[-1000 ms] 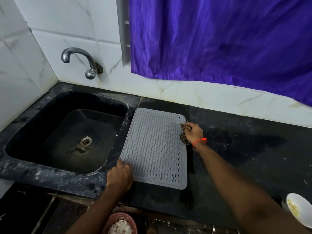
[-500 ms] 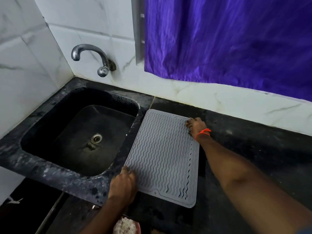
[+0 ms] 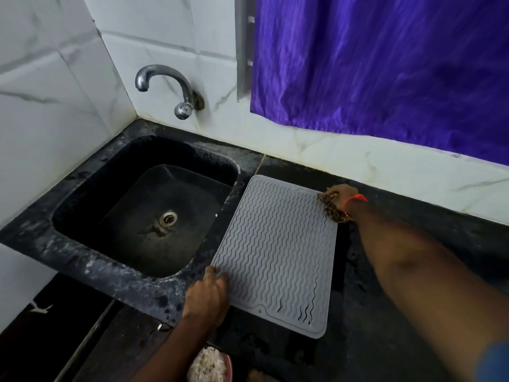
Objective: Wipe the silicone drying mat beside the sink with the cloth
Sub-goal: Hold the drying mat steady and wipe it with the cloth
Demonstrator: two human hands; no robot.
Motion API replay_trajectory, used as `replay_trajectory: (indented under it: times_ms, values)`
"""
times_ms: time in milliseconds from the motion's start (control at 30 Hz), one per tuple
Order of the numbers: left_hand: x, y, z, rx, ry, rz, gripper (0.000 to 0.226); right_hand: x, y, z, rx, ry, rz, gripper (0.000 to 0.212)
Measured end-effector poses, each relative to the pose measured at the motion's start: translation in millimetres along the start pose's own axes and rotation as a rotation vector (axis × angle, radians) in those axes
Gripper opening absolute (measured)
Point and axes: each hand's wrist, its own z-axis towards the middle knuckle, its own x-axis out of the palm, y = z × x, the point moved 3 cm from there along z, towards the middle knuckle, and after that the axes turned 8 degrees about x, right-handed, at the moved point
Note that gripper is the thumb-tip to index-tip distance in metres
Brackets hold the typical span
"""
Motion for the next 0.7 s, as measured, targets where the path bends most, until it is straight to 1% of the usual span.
replay_trajectory:
  times_ms: [33,67,100,133,167,200,233,333,400,500,600,700]
  values:
    - [0.2,0.9,0.0,0.0,-0.003,-0.005,0.04,1.0,0.6,-3.4,0.009,-0.01,0.031,0.024]
    - [0.7,1.2,0.1,-0.004,-0.003,-0.01,0.041,4.5,0.6,-6.8,0.003,-0.014,0.025,0.03]
    - [0.7,1.6,0.3,-0.006,-0.004,-0.012,0.041,6.9,0.5,-12.3,0.0,-0.018,0.016,0.03]
    - [0.3,1.8,0.3,-0.007,-0.005,-0.012,0.041,11.8,2.4,-17.8,-0.036,0.01,-0.015,0.03]
    - [0.2,1.9,0.4,-0.01,-0.007,-0.008,0.041,14.6,5.3,-26.2,-0.074,0.05,0.013,0.033]
    - [0.4,2.0,0.8,-0.012,-0.009,-0.003,0.04,18.1,6.1,-30.7,-0.112,0.063,-0.02,0.037]
    - [0.5,1.9,0.8,-0.013,-0.01,0.005,0.04,19.4,5.1,-38.2,-0.113,0.087,-0.022,0.04]
    - [1.3,1.5,0.6,-0.009,-0.001,0.022,0.037,28.4,1.0,-63.1,-0.148,0.139,-0.137,0.04]
    - [1.5,1.6,0.6,-0.005,0.006,0.032,0.035,39.4,-2.4,-81.9,-0.16,0.183,-0.12,0.041]
    - [1.3,1.3,-2.3,0.019,0.006,0.042,0.034,53.9,-12.8,-116.4,-0.152,0.12,-0.167,0.034]
    - [0.7,2.5,-4.3,0.047,0.017,0.06,0.036,82.9,-28.1,-155.0,-0.174,0.118,-0.186,0.041]
    - [-2.5,2.3,-6.7,0.076,0.015,0.065,0.037,100.7,-42.1,-192.8,-0.178,0.082,-0.206,0.04]
